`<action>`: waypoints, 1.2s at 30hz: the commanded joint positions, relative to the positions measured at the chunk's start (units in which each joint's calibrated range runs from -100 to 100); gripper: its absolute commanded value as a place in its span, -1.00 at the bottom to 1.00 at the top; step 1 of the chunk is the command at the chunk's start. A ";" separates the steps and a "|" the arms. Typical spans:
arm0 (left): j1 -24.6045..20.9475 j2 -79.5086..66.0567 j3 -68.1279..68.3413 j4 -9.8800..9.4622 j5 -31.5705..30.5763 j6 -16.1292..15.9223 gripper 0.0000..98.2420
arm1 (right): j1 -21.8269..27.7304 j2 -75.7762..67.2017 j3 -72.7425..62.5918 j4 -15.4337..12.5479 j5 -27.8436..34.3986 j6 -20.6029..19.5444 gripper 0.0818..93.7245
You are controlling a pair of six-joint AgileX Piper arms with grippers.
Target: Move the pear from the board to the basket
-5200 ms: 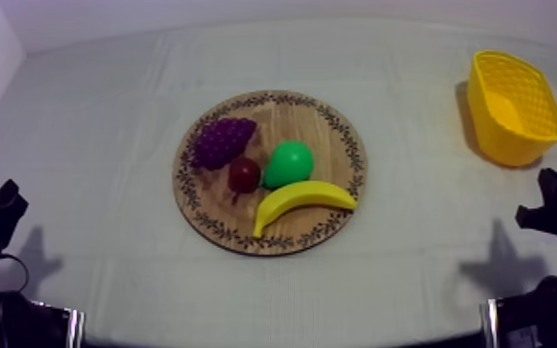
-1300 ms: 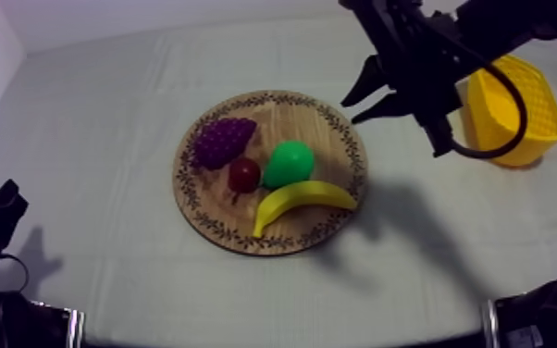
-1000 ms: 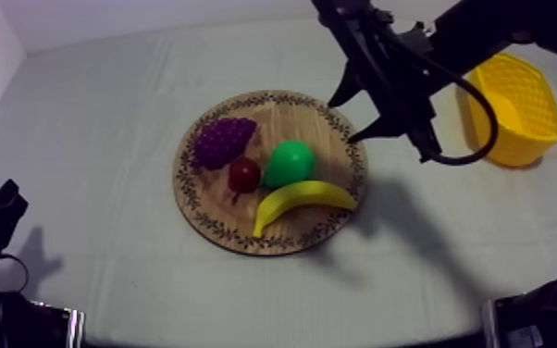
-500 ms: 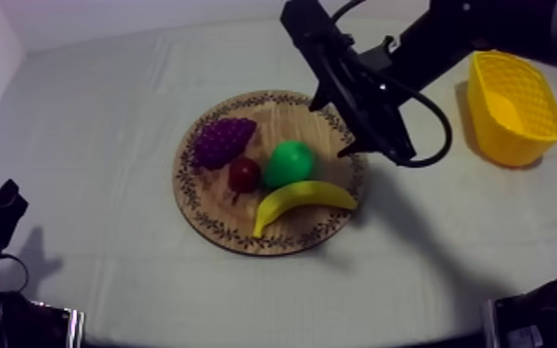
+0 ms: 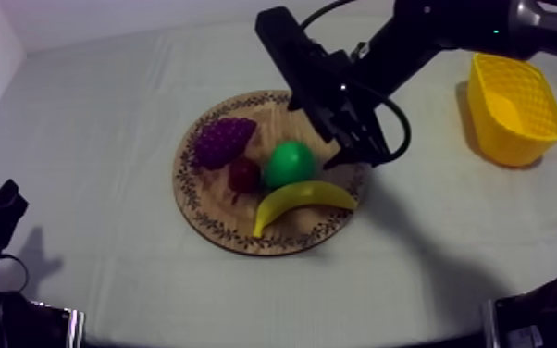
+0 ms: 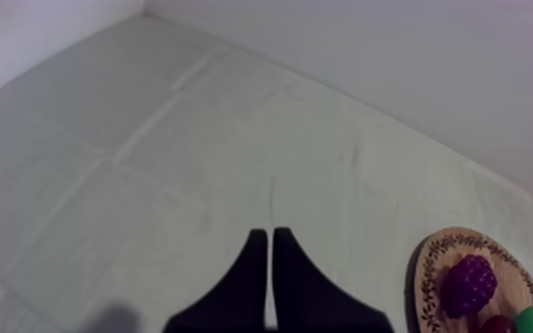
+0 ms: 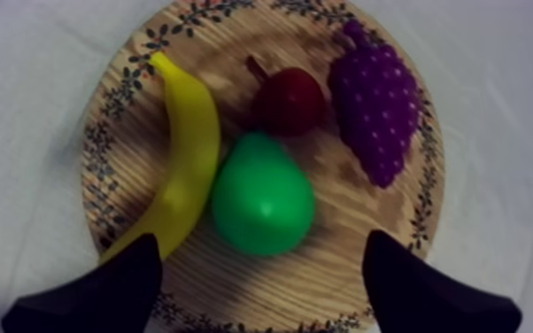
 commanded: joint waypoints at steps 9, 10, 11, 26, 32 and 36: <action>-0.02 0.02 0.02 -0.02 0.01 0.01 -1.00 | -0.84 7.74 -5.23 1.00 -1.37 0.58 0.38; -0.02 0.02 0.02 -0.02 0.01 0.01 -1.00 | -0.92 8.44 -5.82 1.15 -1.66 0.51 0.37; -0.02 0.02 0.02 -0.02 0.01 0.01 -1.00 | -1.00 9.10 -6.37 1.31 -1.95 0.45 0.37; -0.02 0.02 0.02 -0.02 0.01 0.01 -1.00 | -1.11 16.32 -8.93 2.70 -6.39 0.48 0.35; -0.02 0.02 0.02 -0.02 0.01 0.01 -1.00 | -1.17 17.90 -8.98 3.04 -6.92 0.56 0.33; -0.02 0.02 0.02 -0.02 0.01 0.01 -1.00 | -1.28 18.93 -9.90 3.07 -7.09 0.43 0.32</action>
